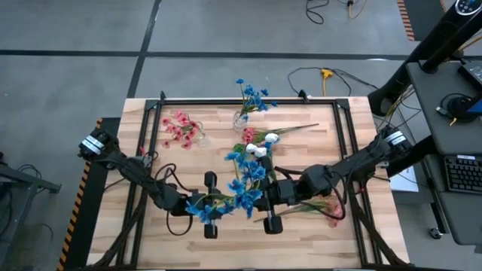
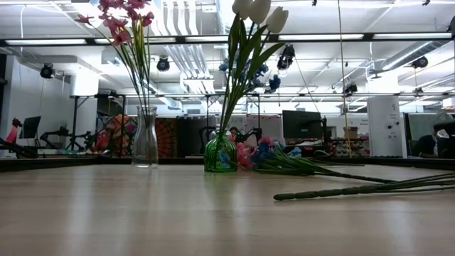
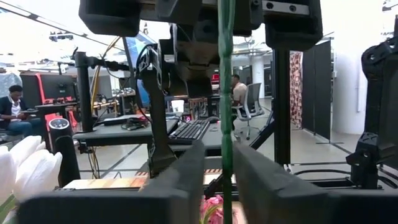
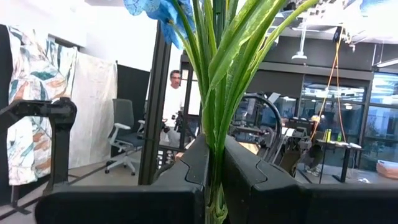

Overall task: Sort flowers into vase by color
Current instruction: Put the right blue flowers into the right transparent vase

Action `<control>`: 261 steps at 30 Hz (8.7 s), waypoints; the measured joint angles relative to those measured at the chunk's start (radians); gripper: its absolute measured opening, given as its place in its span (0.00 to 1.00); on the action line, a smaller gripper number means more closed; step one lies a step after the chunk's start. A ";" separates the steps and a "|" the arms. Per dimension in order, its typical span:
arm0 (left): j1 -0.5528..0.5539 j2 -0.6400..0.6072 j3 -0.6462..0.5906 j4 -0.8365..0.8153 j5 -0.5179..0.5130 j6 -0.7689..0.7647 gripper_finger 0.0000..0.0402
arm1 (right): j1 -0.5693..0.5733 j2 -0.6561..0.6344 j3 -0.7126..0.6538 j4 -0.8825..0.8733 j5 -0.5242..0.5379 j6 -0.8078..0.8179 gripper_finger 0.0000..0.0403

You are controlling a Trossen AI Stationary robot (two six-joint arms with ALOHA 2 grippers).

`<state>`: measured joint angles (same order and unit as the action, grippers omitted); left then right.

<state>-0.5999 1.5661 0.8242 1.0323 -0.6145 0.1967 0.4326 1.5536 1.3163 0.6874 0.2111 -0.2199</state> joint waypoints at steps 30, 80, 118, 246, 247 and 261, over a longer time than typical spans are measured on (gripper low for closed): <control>-0.012 -0.004 0.000 -0.056 -0.084 -0.003 0.00 | -0.001 -0.078 0.252 -0.875 0.111 0.227 0.47; -0.089 -0.030 0.000 -0.396 -0.446 -0.089 0.52 | -0.060 -0.060 0.425 -0.995 0.156 0.141 0.07; 0.004 -0.247 0.028 -0.824 -0.121 -0.113 0.56 | -0.791 0.118 0.791 -1.288 -0.238 -0.042 0.07; 0.088 -0.226 0.026 -0.325 -0.208 0.133 0.00 | -0.279 0.152 0.724 -1.251 -0.320 0.004 0.07; 0.088 -0.226 0.026 -0.325 -0.208 0.134 0.00 | -0.279 0.152 0.724 -1.251 -0.320 -0.001 0.07; 0.087 -0.226 0.025 -0.357 -0.206 0.073 0.00 | -0.281 0.134 0.724 -1.301 -0.319 0.043 0.44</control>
<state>-0.5125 1.3402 0.8494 0.6755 -0.8210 0.2695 0.1520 1.6871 2.0403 -0.6140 -0.1078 -0.1774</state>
